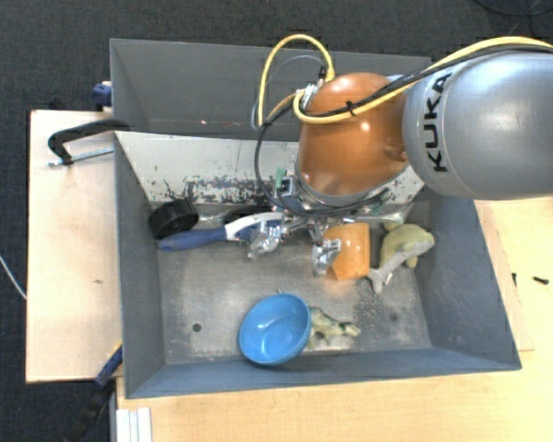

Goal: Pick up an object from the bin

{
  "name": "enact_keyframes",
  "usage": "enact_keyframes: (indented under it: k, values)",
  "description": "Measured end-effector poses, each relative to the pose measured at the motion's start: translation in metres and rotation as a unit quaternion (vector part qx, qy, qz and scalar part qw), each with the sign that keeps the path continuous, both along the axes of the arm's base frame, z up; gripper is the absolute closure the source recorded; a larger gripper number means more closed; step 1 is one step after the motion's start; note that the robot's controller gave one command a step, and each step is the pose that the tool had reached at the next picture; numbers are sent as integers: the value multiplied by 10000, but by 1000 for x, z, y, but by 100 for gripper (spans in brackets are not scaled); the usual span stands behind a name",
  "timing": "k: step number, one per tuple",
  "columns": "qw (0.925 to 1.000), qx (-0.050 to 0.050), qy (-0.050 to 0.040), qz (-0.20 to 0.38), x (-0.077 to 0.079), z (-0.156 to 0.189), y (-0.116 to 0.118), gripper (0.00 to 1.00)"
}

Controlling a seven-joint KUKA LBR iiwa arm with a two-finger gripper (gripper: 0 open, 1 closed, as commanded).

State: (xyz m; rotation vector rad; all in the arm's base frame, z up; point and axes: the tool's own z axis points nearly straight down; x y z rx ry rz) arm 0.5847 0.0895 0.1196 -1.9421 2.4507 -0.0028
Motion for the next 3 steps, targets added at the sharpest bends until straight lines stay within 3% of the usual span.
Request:
enact_keyframes:
  k: [1,2,3]
  values:
    - [9952,-37,4,982,-77,-11,13,0]
    - [9329,-47,33,3600,-69,-40,-9,0]
    - [9328,-44,27,3603,-68,-38,-8,100]
